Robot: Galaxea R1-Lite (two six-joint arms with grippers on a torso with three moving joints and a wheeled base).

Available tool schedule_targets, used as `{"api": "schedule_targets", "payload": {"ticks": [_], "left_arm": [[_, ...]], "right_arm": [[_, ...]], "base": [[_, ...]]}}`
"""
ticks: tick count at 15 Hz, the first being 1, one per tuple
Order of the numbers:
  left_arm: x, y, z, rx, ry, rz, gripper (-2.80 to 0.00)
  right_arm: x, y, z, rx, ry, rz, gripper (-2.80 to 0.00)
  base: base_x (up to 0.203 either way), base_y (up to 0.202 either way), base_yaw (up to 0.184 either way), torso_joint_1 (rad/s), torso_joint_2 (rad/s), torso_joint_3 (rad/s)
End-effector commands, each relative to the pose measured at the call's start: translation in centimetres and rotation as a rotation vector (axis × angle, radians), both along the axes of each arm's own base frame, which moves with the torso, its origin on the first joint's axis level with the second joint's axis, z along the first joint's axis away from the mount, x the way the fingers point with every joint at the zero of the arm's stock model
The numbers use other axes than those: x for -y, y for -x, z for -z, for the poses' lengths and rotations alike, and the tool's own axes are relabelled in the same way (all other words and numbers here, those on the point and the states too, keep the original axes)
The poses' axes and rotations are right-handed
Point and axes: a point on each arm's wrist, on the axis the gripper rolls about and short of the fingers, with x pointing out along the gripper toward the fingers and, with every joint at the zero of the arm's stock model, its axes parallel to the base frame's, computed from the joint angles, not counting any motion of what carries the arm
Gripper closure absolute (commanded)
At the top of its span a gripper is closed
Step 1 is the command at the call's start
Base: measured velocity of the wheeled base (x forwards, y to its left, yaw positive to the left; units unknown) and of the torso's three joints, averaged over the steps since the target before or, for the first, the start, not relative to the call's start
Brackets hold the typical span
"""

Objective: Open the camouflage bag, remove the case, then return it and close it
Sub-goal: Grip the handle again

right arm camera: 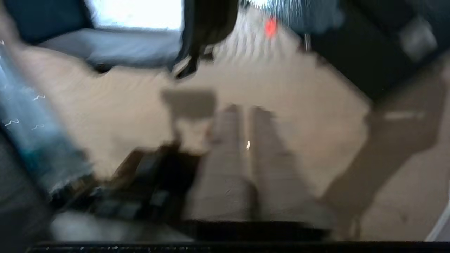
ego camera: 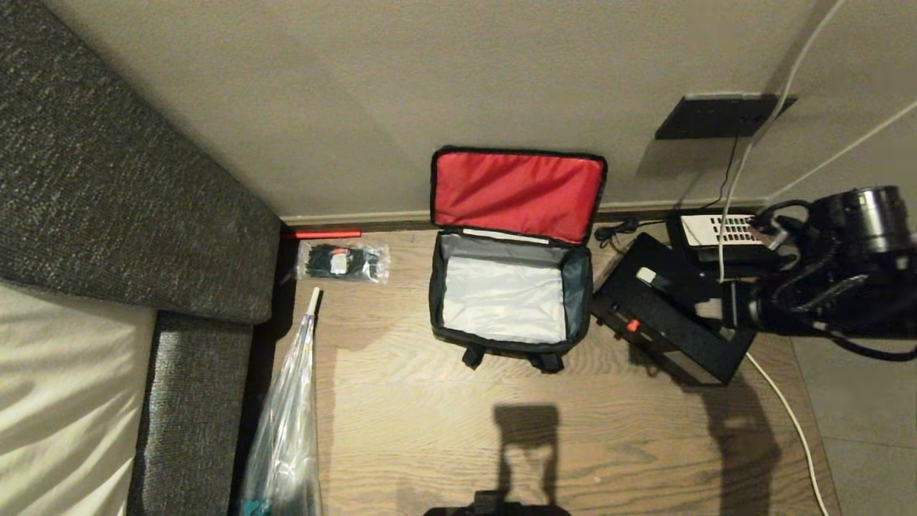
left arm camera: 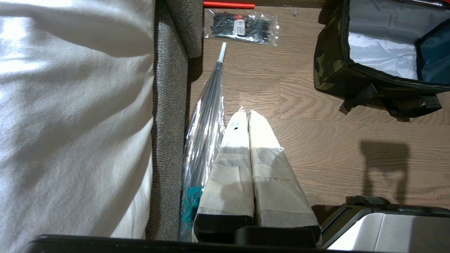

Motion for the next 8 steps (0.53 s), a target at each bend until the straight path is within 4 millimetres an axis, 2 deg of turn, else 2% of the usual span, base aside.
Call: {"api": "schedule_targets", "payload": {"ticks": [1,3,4,8], "left_arm": [[0.0,0.0,0.1,-0.003,0.001,-0.001,0.0],[0.0,0.0,0.1,-0.003,0.001,-0.001,0.0],[0.0,0.0,0.1,-0.003,0.001,-0.001,0.0],[0.0,0.0,0.1,-0.002,0.001,-0.001,0.0]], "right_arm": [[-0.5,-6.0,5.3,-0.047,0.082,-0.043,-2.8],[-0.5,-8.6,5.0,0.038,0.244,-0.053,-2.8],[-0.1,-9.0,5.1,0.048,0.324,-0.063,-2.8],[0.2,-8.8,5.6,0.109,0.465,-0.094,-2.8]], "base": [[0.0,0.0,0.0,0.0,0.0,0.0],[0.0,0.0,0.0,0.0,0.0,0.0],[0.0,0.0,0.0,0.0,0.0,0.0],[0.0,0.0,0.0,0.0,0.0,0.0]]}}
